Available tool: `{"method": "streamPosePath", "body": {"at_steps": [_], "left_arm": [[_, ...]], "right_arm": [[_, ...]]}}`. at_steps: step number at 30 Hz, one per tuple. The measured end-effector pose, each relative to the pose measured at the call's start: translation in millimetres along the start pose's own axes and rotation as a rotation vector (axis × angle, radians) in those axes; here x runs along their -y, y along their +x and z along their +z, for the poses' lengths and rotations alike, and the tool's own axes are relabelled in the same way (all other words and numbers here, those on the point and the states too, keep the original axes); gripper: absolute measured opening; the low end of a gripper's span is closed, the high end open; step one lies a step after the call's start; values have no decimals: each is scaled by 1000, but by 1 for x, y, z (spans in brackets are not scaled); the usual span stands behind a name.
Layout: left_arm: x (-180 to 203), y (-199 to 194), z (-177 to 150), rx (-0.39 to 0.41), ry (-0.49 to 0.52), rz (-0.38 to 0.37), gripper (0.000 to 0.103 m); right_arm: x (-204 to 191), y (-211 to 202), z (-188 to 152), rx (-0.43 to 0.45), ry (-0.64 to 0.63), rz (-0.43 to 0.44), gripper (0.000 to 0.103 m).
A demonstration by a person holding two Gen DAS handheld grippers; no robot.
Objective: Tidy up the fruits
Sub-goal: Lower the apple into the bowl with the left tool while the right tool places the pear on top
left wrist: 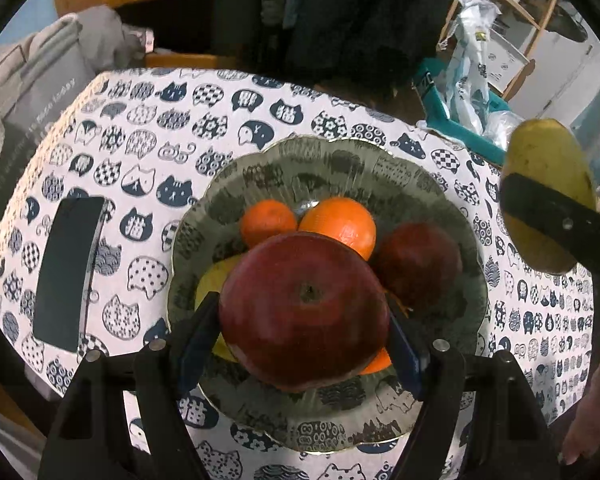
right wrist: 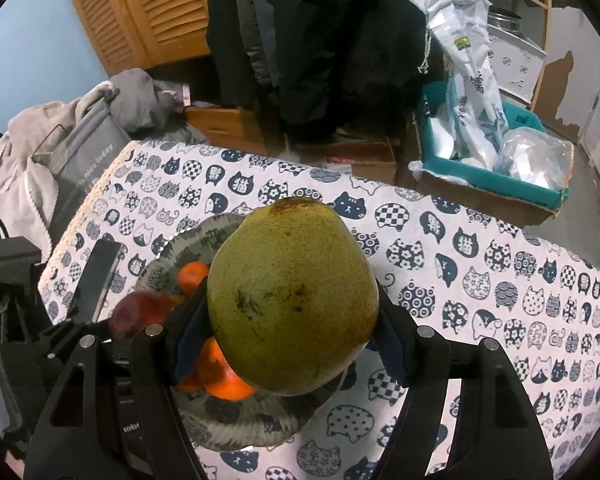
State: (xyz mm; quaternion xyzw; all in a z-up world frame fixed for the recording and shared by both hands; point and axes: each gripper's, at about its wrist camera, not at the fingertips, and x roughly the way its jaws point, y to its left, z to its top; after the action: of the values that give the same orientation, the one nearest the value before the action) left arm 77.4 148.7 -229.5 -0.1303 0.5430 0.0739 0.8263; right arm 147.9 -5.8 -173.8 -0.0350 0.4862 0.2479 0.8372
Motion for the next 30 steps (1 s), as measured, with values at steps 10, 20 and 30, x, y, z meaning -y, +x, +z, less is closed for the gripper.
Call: {"method": "streamPosePath", "body": {"at_steps": [10, 20, 30], "left_arm": [[2, -5, 2, -2, 26, -24, 81], [-23, -26, 12, 42, -76, -72, 84], [-60, -39, 27, 155, -171, 32, 87]], "right_arm": [[-5, 24, 8, -27, -13, 33, 73], [-6, 61, 14, -90, -11, 67, 73], [-17, 87, 18, -151, -42, 74, 73]]}}
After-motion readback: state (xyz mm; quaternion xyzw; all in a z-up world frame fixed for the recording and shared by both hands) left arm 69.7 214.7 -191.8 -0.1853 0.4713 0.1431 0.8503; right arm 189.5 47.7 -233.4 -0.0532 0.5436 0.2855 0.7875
